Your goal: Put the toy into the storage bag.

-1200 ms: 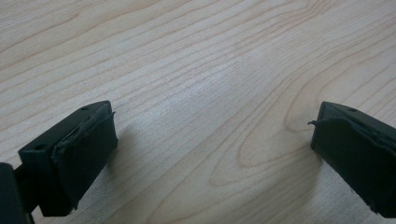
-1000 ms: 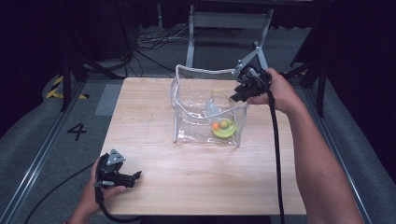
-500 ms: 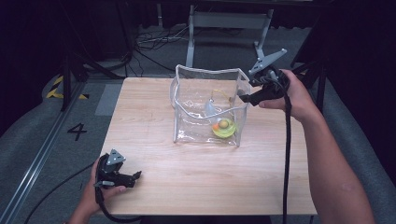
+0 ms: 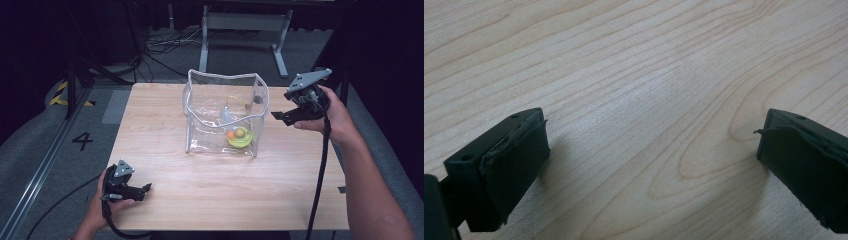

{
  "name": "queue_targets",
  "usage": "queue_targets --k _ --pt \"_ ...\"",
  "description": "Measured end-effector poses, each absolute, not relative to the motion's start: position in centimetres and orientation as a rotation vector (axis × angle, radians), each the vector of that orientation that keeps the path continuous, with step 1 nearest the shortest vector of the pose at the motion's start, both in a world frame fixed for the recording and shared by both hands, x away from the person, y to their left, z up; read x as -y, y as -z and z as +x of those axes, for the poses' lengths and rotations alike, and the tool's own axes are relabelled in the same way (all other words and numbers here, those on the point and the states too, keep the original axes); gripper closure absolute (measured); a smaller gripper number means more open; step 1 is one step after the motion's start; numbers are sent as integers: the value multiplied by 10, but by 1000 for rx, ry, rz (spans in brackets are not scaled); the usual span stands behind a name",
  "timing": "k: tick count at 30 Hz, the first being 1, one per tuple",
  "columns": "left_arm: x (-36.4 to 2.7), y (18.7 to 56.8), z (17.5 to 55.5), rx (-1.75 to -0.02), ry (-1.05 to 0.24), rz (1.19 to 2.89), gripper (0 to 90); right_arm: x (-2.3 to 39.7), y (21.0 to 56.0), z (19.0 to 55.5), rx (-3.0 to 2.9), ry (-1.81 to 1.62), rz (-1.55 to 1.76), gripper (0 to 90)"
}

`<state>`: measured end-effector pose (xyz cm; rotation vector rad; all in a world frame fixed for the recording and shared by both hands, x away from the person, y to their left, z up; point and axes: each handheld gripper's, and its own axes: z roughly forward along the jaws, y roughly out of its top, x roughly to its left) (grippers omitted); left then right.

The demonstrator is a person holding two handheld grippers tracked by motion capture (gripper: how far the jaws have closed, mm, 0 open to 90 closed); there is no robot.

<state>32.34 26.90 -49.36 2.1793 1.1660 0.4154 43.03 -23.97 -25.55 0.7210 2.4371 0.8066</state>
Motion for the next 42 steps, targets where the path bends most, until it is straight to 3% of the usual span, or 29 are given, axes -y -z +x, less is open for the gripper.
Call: queue_targets --k 18,42 --pt "-269 494 323 -1166 -416 2179 6 276 292 396 -2434 -751 712 272" --pt "-269 494 323 -1170 -416 2179 6 305 373 370 -2458 -634 771 224"
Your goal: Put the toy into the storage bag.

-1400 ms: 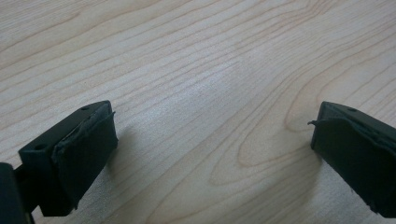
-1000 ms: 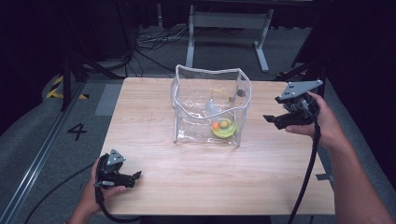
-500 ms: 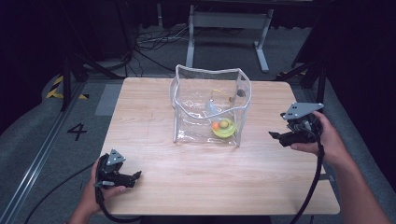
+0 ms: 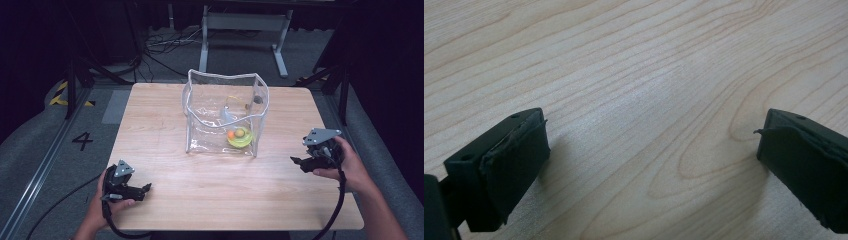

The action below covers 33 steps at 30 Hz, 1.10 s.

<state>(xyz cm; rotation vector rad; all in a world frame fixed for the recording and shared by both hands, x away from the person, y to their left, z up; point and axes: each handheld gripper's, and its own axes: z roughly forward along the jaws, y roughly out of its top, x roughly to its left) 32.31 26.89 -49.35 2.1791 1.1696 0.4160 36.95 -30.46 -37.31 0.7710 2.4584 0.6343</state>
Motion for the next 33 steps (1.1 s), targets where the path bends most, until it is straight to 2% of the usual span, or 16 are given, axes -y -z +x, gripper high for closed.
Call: queue_targets --k 12,16,33 --pt "-269 494 323 -1170 -416 2179 6 322 415 361 -2462 -639 834 218" --pt "-269 494 323 -1170 -416 2178 6 326 427 356 -2449 -680 835 186" --pt "-269 494 323 -1172 -417 2178 6 354 464 336 -2369 -755 940 173"
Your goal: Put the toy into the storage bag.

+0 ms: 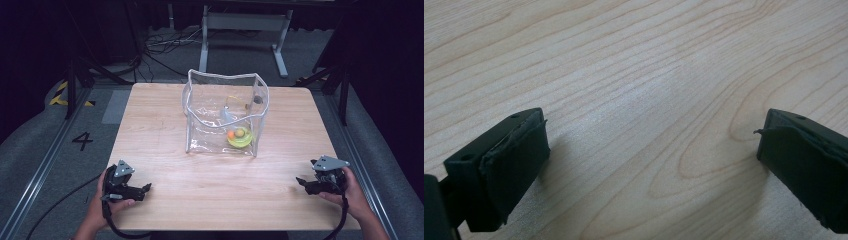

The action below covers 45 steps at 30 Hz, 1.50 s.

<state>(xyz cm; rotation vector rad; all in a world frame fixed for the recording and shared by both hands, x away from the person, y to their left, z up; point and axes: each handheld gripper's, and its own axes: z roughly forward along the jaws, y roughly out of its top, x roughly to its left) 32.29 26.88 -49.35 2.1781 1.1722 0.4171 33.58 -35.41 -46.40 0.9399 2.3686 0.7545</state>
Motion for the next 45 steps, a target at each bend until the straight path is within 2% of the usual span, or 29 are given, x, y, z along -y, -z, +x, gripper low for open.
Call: queue_targets --k 12,25,45 --pt "-269 493 323 -1175 -422 2177 6 383 490 323 -2245 -831 1114 158" --pt "-269 494 323 -1179 -426 2170 6 404 497 317 -2178 -950 1366 143" --pt "-268 494 323 -1188 -425 2165 5 402 498 318 -2146 -927 1403 116"
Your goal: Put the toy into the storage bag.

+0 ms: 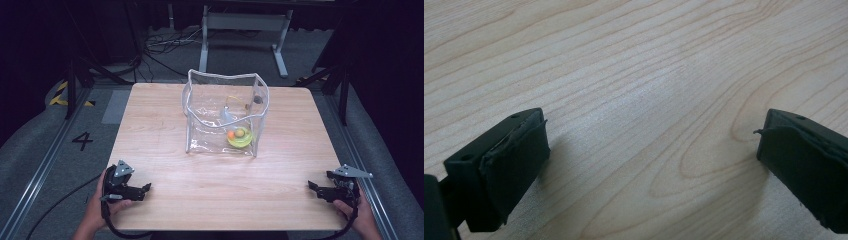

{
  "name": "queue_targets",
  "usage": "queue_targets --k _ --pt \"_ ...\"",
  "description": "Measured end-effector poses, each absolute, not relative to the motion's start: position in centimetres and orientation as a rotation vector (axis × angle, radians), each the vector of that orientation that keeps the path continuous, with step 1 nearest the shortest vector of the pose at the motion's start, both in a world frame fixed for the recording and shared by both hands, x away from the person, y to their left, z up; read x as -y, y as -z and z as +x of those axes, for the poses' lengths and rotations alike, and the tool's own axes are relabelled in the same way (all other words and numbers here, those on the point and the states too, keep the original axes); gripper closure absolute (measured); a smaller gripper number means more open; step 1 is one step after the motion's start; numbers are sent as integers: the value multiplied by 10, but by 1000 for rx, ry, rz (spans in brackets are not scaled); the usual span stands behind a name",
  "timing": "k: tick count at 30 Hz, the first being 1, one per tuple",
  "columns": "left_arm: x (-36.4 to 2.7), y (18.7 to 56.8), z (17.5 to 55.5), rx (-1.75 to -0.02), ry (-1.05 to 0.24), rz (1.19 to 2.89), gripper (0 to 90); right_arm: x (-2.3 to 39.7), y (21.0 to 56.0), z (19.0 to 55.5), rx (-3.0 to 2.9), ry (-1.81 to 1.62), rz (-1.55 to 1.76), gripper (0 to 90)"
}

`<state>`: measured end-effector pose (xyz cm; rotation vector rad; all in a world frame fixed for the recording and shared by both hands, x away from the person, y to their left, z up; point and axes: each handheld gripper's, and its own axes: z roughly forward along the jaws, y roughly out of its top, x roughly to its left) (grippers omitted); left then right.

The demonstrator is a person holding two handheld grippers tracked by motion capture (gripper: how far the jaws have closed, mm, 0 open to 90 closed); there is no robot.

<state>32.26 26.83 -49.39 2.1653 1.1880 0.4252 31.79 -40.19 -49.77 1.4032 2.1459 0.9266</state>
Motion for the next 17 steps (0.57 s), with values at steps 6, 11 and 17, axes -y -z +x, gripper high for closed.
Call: queue_targets --k 6,11,17 --pt "-268 494 323 -1189 -424 2165 5 402 498 319 -2141 -920 1410 100" --pt "-268 494 323 -1189 -424 2165 5 402 498 318 -2141 -920 1411 100" --pt "-268 494 323 -1192 -422 2164 5 402 498 318 -2139 -917 1414 95"
